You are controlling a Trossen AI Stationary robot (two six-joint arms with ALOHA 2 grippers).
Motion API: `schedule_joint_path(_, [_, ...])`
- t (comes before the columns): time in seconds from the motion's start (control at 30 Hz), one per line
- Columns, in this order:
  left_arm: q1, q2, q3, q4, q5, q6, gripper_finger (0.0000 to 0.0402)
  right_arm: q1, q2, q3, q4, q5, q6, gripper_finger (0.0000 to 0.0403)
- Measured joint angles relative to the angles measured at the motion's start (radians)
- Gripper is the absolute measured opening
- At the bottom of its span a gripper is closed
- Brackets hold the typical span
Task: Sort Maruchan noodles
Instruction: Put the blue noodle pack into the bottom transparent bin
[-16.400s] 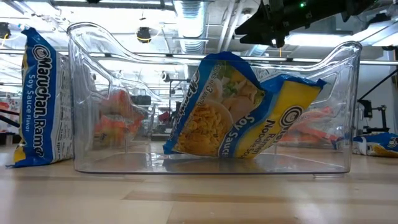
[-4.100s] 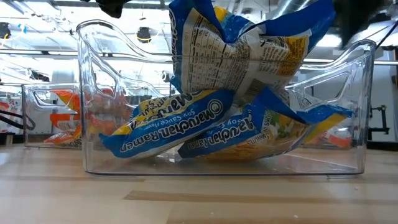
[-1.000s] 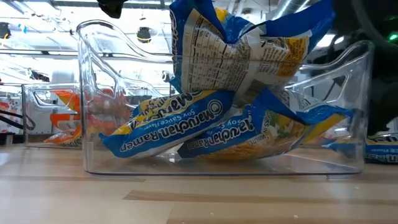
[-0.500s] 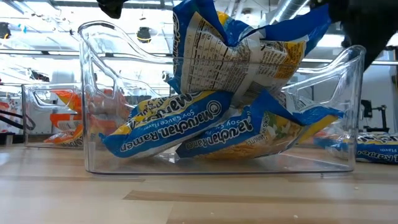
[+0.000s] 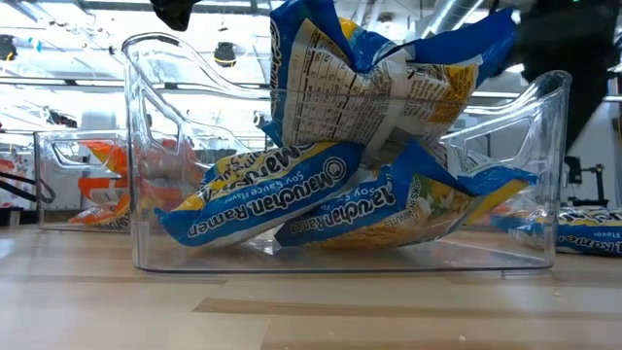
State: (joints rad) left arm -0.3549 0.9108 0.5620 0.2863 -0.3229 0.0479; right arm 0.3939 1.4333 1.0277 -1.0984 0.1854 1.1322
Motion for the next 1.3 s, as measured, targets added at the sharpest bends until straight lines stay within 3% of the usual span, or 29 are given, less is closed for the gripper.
schedule_joint_path(0.13, [0.000, 0.000, 0.000, 0.000, 0.000, -0.004, 0.0185, -0.016, 0.008, -0.099, 0.137, -0.083, -0.057, 0.0260])
schedule_joint_path(0.5, [0.000, 0.000, 0.000, 0.002, -0.002, 0.004, 0.0185, -0.014, -0.037, -0.265, 0.309, -0.048, -0.034, 0.0260])
schedule_joint_path(0.77, [0.000, 0.000, 0.000, 0.015, -0.003, 0.007, 0.0185, -0.008, -0.040, -0.274, 0.336, -0.003, -0.050, 0.0260])
schedule_joint_path(1.3, [0.000, 0.000, 0.000, 0.019, 0.044, 0.018, 0.0185, -0.008, -0.040, -0.274, 0.340, -0.075, -0.094, 0.0260])
